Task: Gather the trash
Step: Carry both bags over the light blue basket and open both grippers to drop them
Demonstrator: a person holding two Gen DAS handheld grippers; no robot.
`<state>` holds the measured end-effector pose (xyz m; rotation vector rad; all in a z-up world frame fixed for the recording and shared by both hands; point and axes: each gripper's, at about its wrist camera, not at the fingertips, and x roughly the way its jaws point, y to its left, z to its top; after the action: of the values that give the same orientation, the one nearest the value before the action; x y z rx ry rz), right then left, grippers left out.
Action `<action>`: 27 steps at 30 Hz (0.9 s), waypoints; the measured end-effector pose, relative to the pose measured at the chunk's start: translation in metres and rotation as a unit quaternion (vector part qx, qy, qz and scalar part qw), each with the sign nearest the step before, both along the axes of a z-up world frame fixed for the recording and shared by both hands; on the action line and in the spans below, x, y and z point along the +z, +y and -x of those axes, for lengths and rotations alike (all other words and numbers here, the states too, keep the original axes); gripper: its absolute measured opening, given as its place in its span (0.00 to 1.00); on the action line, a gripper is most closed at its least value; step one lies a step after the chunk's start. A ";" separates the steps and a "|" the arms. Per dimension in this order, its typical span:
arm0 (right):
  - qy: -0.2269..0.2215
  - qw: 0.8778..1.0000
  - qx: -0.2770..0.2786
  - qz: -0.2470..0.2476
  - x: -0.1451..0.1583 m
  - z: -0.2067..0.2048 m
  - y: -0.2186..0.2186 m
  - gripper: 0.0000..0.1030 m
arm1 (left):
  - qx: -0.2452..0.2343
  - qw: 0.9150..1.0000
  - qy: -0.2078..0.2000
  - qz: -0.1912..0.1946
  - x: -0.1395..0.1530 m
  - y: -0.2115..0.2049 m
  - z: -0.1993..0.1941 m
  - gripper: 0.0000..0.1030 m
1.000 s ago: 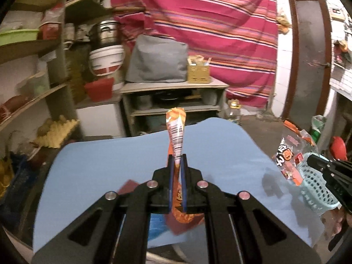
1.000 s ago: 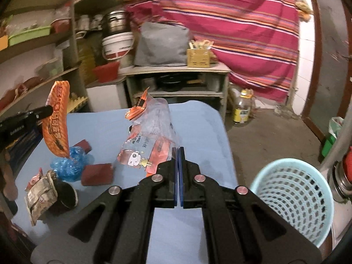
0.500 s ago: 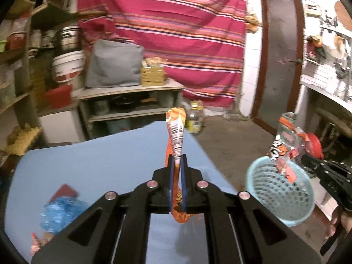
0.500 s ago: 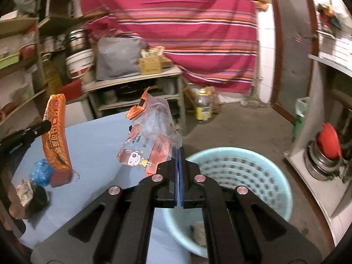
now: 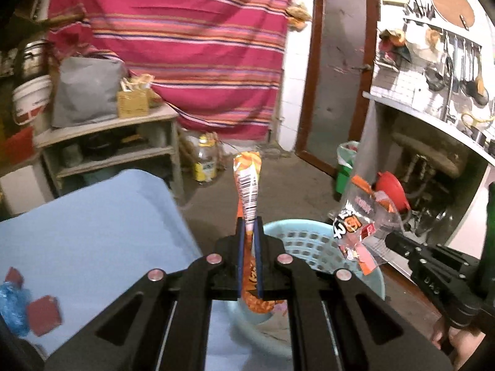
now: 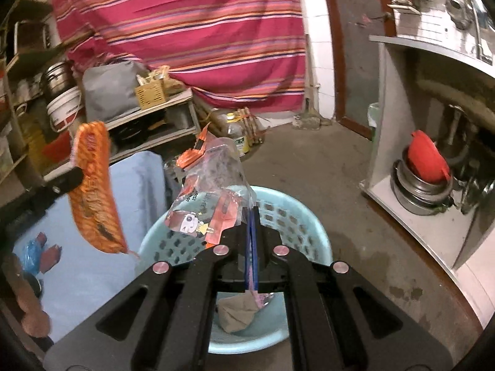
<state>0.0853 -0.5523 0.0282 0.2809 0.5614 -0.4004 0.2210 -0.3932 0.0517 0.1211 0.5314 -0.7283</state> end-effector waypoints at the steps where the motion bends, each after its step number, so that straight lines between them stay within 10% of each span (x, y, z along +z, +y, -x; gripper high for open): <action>1: 0.001 1.000 -0.004 -0.002 -0.001 0.002 -0.004 0.02 | -0.007 1.000 0.004 -0.005 -0.006 -0.012 0.000 0.06; 11: 0.010 1.000 -0.013 -0.026 -0.009 0.003 -0.020 0.02 | -0.023 0.997 0.046 -0.055 -0.052 -0.063 -0.009 0.09; 12: 0.011 1.000 -0.012 -0.027 -0.010 0.003 -0.020 0.02 | -0.020 0.997 0.053 -0.059 -0.054 -0.062 -0.012 0.14; 14: 0.013 0.999 -0.012 -0.027 -0.010 0.001 -0.019 0.02 | -0.019 0.996 0.058 -0.064 -0.056 -0.059 -0.013 0.68; 15: 0.016 0.999 -0.011 -0.027 -0.011 -0.001 -0.019 0.02 | -0.009 0.997 0.042 -0.063 -0.054 -0.056 -0.010 0.74; 27: 0.031 0.999 0.005 -0.025 -0.019 -0.016 -0.009 0.02 | 0.025 0.997 0.027 -0.065 -0.030 -0.007 -0.004 0.87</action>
<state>0.1018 -0.5612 0.0088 0.3146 0.6352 -0.3859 0.2254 -0.4007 0.0220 0.2084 0.6315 -0.6488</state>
